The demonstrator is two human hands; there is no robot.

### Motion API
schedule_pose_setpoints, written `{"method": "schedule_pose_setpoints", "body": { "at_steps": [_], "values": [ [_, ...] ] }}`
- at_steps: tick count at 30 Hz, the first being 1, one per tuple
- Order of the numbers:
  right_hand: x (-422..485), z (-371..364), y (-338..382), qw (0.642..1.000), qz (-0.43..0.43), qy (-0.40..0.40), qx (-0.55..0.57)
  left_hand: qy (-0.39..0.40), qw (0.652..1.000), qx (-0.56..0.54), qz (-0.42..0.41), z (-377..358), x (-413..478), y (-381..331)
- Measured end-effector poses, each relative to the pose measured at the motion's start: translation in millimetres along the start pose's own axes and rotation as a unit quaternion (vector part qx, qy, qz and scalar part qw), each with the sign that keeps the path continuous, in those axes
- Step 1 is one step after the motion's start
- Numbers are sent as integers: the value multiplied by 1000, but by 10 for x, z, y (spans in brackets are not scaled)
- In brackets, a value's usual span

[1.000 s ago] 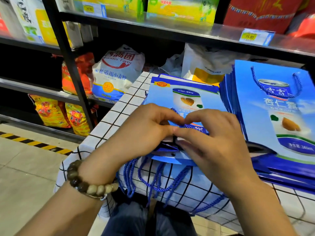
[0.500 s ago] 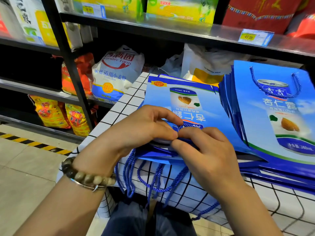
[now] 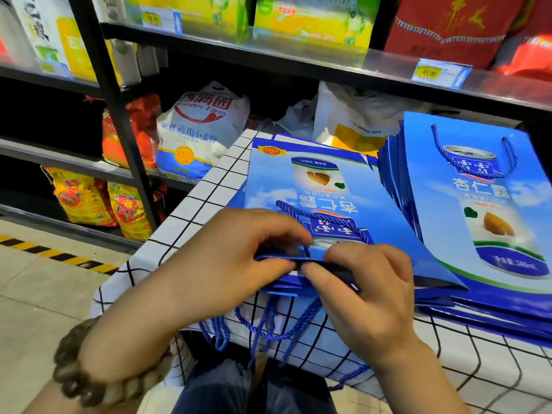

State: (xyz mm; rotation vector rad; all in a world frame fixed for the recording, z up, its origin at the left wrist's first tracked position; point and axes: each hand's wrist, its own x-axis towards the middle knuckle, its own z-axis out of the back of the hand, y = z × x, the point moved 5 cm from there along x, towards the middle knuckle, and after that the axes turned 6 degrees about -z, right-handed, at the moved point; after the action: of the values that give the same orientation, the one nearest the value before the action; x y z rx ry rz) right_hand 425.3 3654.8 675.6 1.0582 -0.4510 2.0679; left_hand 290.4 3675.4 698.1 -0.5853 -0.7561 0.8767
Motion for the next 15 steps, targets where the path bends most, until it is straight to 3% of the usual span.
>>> {"method": "schedule_pose_setpoints", "body": {
  "at_steps": [2, 5, 8, 11, 15],
  "values": [
    [-36, 64, 3, 996, 7, -82, 30, -56, 995, 80, -12, 28, -11, 21],
    [-113, 89, 13, 988, 65, -143, 18, -124, 990, 69, 11, 86, 10, 73],
    [-118, 53, -44, 992, 44, -115, 25, -72, 996, 37, 40, 39, 16, 120],
    [-168, 9, -140, 995, -36, -80, 51, 21, 995, -48, 82, -59, 26, 110],
    [-180, -53, -106, 992, -75, -37, 98, -15, 988, -101, 117, -61, 141, 101]
  ]
}}
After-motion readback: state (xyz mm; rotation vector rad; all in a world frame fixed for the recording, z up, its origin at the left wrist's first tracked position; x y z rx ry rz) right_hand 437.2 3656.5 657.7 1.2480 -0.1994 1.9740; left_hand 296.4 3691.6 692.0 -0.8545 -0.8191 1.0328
